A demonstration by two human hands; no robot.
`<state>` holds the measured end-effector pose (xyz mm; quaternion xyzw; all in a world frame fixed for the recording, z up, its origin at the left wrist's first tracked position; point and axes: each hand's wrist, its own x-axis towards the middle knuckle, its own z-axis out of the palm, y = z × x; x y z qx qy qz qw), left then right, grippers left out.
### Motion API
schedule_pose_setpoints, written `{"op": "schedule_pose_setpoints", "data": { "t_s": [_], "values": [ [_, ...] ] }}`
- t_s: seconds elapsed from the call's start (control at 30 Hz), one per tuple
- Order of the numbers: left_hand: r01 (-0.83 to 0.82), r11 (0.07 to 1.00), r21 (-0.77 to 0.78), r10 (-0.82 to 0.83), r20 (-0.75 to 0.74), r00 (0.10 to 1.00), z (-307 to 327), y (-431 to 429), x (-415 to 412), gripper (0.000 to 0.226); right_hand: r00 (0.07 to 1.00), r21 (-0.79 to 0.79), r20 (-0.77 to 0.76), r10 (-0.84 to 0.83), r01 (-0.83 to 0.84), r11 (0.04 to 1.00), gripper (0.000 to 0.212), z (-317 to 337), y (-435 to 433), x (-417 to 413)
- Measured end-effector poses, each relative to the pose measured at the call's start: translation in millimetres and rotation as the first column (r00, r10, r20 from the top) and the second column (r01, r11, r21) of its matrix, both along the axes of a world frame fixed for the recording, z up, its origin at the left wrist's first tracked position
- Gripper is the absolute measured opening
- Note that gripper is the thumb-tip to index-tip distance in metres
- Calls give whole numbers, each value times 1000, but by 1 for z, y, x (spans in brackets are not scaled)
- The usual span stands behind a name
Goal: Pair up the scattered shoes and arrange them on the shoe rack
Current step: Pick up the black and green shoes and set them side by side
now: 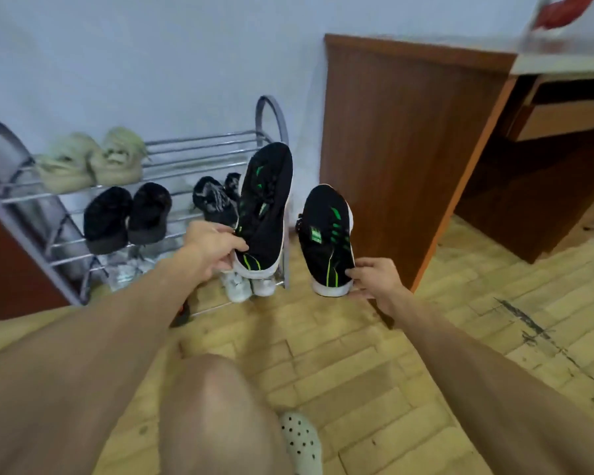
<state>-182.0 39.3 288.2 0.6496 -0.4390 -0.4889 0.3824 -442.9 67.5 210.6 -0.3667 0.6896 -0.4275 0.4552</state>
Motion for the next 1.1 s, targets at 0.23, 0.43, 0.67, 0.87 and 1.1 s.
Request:
{"op": "schedule_pose_setpoints", "data": {
  "t_s": [0.23,0.43,0.67,0.87,1.1],
  "values": [
    [-105,987,-122,92,-110,990,82,-39,48,37,981,-175,170,93,-63,983,39,103,-92,50],
    [-191,980,-61,183,-120,976,88,-106,69,17,977,-154,101,188,-172,973,19,151,-171,95],
    [-221,975,27,223,-141,964,64,-185,75,13,971,-100,90,222,-213,972,14,142,-250,127],
    [-195,981,26,196,-108,975,42,-233,76,34,977,-116,56,204,-196,974,20,126,-281,130],
    [-142,990,21,140,74,987,40,-247,76,32,976,-106,5,217,-215,971,20,123,-285,128]
  ]
}}
